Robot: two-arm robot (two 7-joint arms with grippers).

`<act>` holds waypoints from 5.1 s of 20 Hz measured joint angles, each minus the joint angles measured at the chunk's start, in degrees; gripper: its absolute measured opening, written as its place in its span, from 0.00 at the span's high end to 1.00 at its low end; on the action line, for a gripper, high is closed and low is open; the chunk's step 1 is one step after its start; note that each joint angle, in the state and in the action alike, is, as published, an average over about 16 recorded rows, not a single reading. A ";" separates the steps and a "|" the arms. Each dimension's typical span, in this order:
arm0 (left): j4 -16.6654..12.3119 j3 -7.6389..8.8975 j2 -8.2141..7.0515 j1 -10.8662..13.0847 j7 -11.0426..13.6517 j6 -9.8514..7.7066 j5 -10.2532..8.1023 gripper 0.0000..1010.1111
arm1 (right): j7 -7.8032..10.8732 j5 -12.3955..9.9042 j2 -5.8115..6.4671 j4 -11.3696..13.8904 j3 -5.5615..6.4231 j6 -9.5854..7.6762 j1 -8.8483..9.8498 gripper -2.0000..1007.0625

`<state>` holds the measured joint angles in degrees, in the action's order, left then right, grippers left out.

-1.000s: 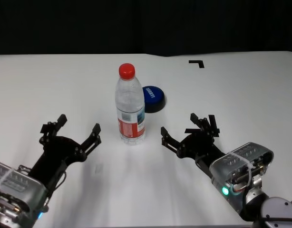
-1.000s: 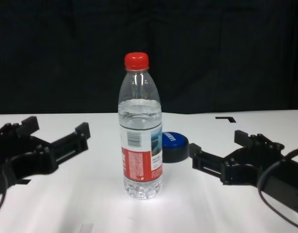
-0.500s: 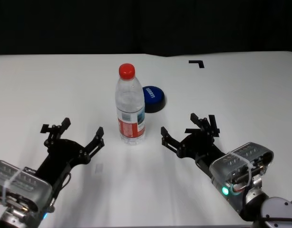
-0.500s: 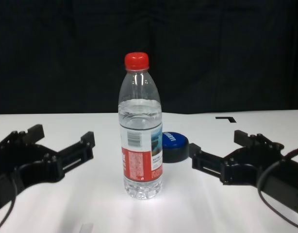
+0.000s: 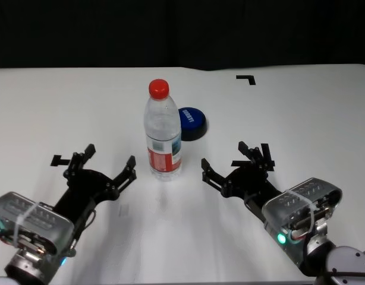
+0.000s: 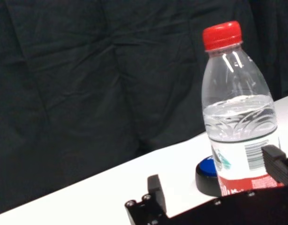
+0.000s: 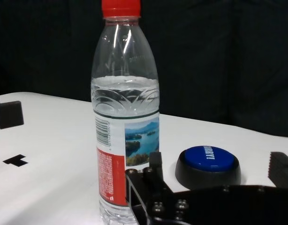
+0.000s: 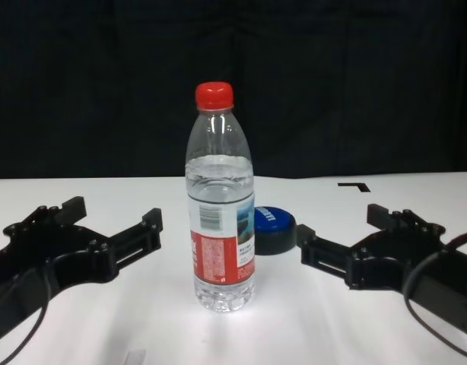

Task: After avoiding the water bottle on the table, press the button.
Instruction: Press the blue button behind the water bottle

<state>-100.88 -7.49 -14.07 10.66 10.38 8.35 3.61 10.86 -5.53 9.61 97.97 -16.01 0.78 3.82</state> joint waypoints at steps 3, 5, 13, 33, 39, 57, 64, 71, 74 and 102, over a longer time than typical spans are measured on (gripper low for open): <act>0.81 -0.32 0.06 -0.94 0.11 -0.06 0.02 0.01 | 0.00 0.00 0.00 0.00 0.00 0.00 0.00 0.00; 1.30 -0.51 0.11 -1.54 0.16 -0.09 0.03 0.01 | 0.00 0.00 0.00 0.00 0.00 0.00 0.00 0.00; 3.18 -1.35 0.40 -3.71 0.39 -0.21 -0.06 0.01 | 0.00 0.00 0.00 0.00 0.00 0.00 0.00 0.00; 6.26 -3.19 1.17 -7.21 0.62 0.09 -0.61 0.01 | 0.00 0.00 0.00 0.00 0.00 0.00 0.00 0.00; 6.61 -3.40 1.17 -7.35 0.73 0.20 -0.81 0.01 | 0.00 0.00 0.00 0.00 0.00 0.00 0.00 0.00; 8.21 -4.15 1.24 -8.86 1.08 0.51 -1.06 0.01 | 0.00 0.00 0.00 0.00 0.00 0.00 0.00 0.00; 8.97 -4.42 1.29 -9.62 1.24 0.68 -1.20 0.01 | 0.00 0.00 0.00 0.00 0.00 0.00 0.00 0.00; 9.77 -4.67 1.43 -10.36 1.31 0.86 -1.32 0.01 | 0.00 0.00 0.00 0.00 0.00 0.00 0.00 0.00; 10.03 -4.76 1.49 -10.61 1.30 0.89 -1.34 0.01 | 0.00 0.00 0.00 0.00 0.00 0.00 0.00 0.00; 0.98 -0.24 2.68 -2.63 -4.67 0.54 2.58 0.01 | 0.00 0.00 0.00 0.00 0.00 0.00 0.00 0.00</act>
<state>-99.90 -7.74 -11.39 8.03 5.71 8.89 6.19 10.86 -5.53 9.61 97.97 -16.01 0.78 3.82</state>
